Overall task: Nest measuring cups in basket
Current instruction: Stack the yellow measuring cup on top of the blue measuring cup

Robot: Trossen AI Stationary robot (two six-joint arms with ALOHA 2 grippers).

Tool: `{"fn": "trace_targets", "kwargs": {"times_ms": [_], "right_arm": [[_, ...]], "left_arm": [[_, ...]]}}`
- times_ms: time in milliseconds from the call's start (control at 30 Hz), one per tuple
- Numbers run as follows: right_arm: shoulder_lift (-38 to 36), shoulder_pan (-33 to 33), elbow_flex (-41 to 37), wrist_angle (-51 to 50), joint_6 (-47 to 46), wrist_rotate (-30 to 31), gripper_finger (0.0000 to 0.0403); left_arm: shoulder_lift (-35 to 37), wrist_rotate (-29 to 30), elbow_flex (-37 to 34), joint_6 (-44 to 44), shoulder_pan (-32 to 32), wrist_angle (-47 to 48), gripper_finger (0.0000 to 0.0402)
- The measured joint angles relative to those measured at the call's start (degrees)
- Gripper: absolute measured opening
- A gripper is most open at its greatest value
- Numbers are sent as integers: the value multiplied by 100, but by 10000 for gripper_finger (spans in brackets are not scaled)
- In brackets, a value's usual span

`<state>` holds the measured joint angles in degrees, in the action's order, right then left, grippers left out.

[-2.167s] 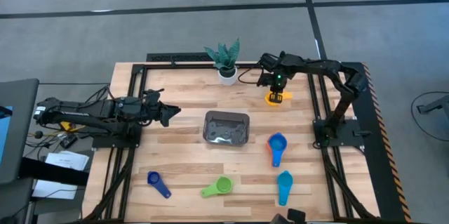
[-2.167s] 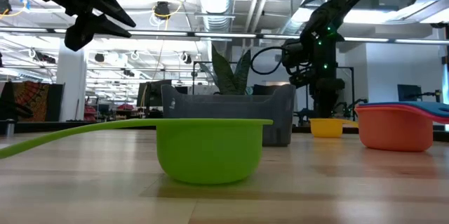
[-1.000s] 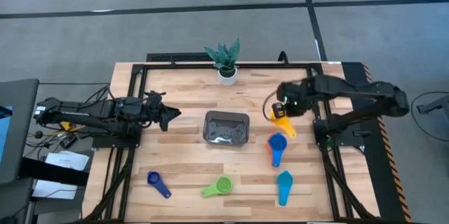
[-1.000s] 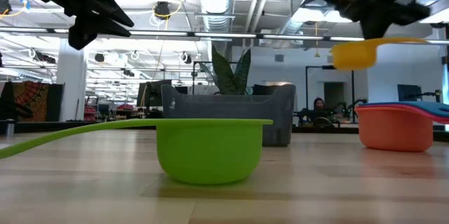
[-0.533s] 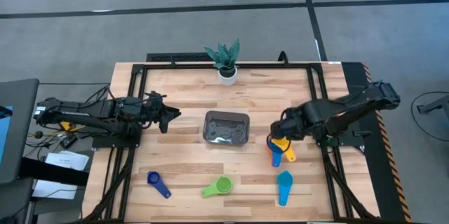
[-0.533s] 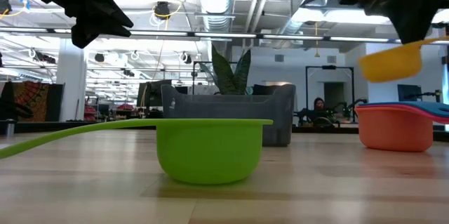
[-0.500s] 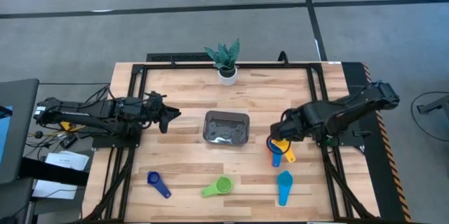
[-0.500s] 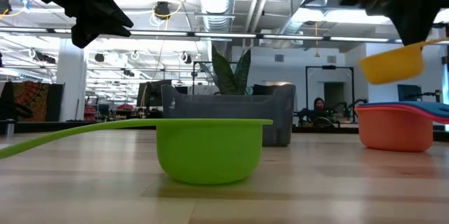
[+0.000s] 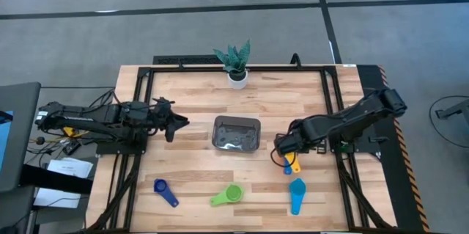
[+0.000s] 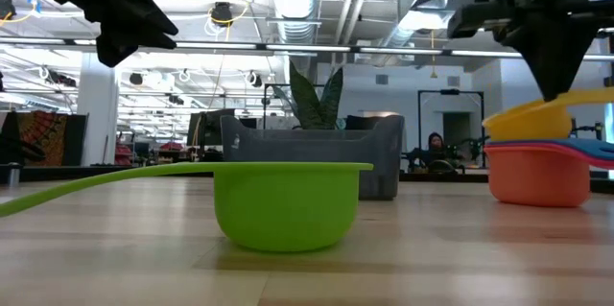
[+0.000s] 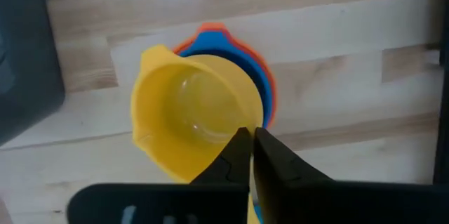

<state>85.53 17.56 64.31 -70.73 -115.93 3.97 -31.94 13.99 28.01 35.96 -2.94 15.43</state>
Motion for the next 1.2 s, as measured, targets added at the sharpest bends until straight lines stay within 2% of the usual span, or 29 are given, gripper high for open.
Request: {"fn": "trace_targets", "kwargs": {"times_ms": [433, 567, 767, 967, 1200], "right_arm": [[-149, 119, 2, 182, -78, -158, 114], [-130, 280, 2, 122, 132, -489, 127], [128, 552, -112, -286, 221, -719, 112], [328, 634, -630, 582, 403, -770, 88], [572, 647, -730, 1414, 759, -858, 81]], "left_arm": [[0, -28, 0, 37, 0, 150, 90], [0, -23, 0, 29, 0, 150, 90], [0, 32, 0, 20, 3, 161, 90], [0, 80, 0, -17, 4, 159, 90], [0, 78, 0, 103, 2, 159, 90]]}}
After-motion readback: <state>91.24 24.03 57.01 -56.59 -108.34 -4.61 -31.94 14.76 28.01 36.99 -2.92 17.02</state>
